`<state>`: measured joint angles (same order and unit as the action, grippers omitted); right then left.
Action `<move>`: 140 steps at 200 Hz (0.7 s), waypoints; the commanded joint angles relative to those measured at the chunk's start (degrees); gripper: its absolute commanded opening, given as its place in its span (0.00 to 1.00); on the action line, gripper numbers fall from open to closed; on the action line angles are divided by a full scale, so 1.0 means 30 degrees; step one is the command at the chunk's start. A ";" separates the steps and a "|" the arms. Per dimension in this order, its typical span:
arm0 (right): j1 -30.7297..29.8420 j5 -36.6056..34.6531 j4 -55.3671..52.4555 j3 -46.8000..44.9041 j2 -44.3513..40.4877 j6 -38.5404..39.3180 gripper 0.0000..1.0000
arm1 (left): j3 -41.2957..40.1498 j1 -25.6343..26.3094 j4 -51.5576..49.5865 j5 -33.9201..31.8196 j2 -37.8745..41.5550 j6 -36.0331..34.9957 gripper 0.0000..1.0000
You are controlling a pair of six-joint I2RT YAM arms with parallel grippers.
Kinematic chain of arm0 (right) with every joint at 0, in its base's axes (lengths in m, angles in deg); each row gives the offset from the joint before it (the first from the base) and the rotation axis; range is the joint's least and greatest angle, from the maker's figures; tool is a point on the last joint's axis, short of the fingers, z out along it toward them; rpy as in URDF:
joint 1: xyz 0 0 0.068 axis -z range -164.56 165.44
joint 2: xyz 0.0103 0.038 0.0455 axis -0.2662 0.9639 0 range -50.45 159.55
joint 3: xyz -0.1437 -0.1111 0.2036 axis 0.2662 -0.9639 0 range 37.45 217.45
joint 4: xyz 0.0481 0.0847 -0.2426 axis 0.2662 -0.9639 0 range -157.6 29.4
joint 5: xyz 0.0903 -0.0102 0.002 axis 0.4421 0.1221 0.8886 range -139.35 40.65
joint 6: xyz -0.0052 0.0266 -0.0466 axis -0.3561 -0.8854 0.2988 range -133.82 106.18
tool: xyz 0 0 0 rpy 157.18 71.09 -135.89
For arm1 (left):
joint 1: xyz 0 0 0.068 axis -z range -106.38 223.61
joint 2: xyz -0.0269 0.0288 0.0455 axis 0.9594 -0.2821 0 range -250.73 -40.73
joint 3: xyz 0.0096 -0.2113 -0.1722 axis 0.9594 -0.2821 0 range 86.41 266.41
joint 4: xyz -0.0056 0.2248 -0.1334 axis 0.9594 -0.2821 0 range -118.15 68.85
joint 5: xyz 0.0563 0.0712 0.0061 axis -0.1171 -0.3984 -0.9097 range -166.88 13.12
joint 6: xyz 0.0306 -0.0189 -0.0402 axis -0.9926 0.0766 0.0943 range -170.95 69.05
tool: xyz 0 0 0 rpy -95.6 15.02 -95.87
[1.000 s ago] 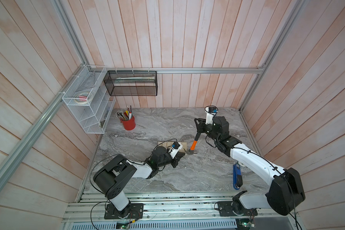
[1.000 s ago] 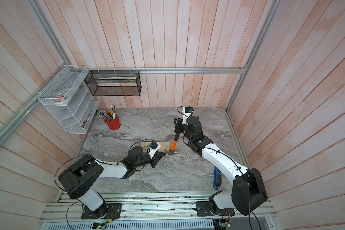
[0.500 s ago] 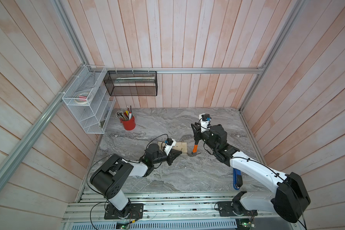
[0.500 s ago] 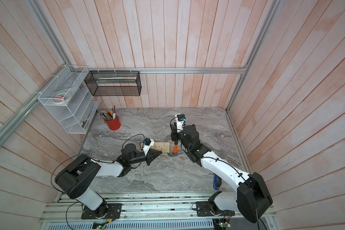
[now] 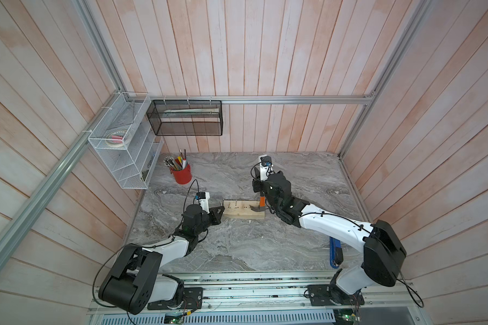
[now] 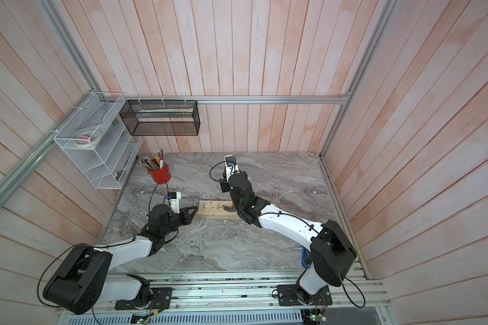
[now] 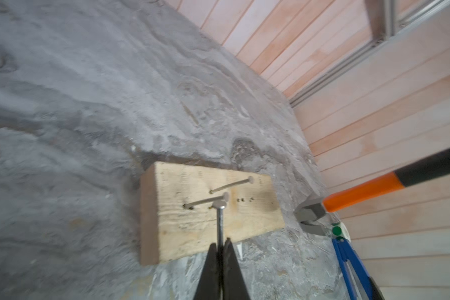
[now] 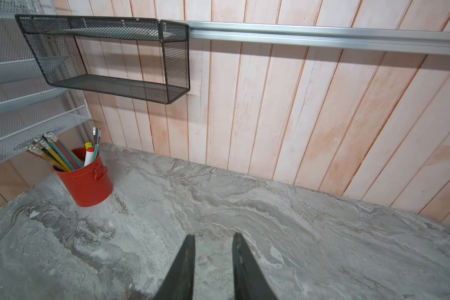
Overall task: Use a claw hammer to pull out a nail
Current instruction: Place the nail at the center of the board.
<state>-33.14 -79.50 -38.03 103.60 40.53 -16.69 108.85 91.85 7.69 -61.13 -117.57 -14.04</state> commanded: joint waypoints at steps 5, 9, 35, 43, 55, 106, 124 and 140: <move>-0.0254 -0.0966 0.0622 0.1962 0.0927 -0.0104 0.00 | 0.1746 -0.0399 -0.6460 -0.3152 -0.0714 -0.0215 0.00; -0.0266 -0.0943 0.0505 0.2150 0.1099 -0.0139 0.00 | 0.2017 -0.0415 -0.7019 -0.3355 -0.0977 -0.0360 0.00; -0.0293 -0.0667 0.0075 0.3011 0.1988 -0.0371 0.00 | 0.3681 -0.0440 -0.9427 -0.4215 -0.2562 -0.1050 0.00; -0.0288 -0.0604 0.0022 0.3140 0.2139 -0.0397 0.00 | 0.3992 -0.0427 -0.9701 -0.4137 -0.3019 -0.1243 0.01; -0.0293 -0.0521 -0.0102 0.3304 0.2345 -0.0445 0.00 | 0.4481 -0.0440 -1.0182 -0.4165 -0.3667 -0.1437 0.05; -0.0292 -0.0379 -0.0228 0.3452 0.2684 -0.0482 0.00 | 0.5937 -0.0400 -1.1966 -0.4724 -0.5409 -0.2105 0.17; -0.0291 -0.0351 -0.0286 0.3468 0.2750 -0.0522 0.00 | 0.5969 -0.0412 -1.2016 -0.4777 -0.5327 -0.2078 0.23; -0.0285 -0.0344 -0.0343 0.3539 0.2810 -0.0536 0.00 | 0.5969 -0.0399 -1.1986 -0.4671 -0.5164 -0.2081 0.32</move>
<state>-33.67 -80.33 -41.13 110.81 48.93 -17.91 126.80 90.78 -23.81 -73.88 -132.34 -19.37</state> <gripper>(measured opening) 0.258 0.277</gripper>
